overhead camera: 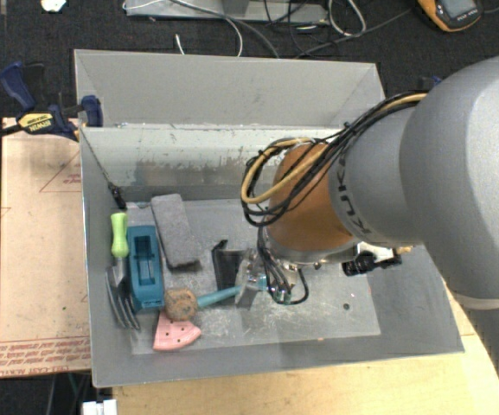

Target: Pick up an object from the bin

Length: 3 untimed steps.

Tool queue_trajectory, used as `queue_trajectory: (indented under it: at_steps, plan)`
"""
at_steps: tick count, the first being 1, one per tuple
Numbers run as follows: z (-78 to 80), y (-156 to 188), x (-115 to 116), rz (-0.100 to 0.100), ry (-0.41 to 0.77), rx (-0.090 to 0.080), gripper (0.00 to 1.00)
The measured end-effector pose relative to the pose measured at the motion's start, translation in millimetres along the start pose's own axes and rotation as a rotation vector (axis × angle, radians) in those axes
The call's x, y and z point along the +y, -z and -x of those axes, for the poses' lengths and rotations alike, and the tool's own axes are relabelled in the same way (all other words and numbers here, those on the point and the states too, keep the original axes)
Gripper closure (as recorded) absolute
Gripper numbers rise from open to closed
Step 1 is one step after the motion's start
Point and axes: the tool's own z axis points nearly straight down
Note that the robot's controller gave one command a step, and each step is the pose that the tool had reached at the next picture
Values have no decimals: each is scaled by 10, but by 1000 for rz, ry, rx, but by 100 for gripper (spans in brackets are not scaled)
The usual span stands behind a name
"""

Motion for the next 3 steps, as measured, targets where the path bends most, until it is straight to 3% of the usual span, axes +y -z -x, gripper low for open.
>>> queue_trajectory:
  at_steps: [1, 2, 3]
  plan:
    - [-254, 119, 95, 0, -146, 4, 100]
    - [-283, 85, 90, 0, -123, 4, 100]
    - [73, 157, 500, 4, -92, 0, 100]
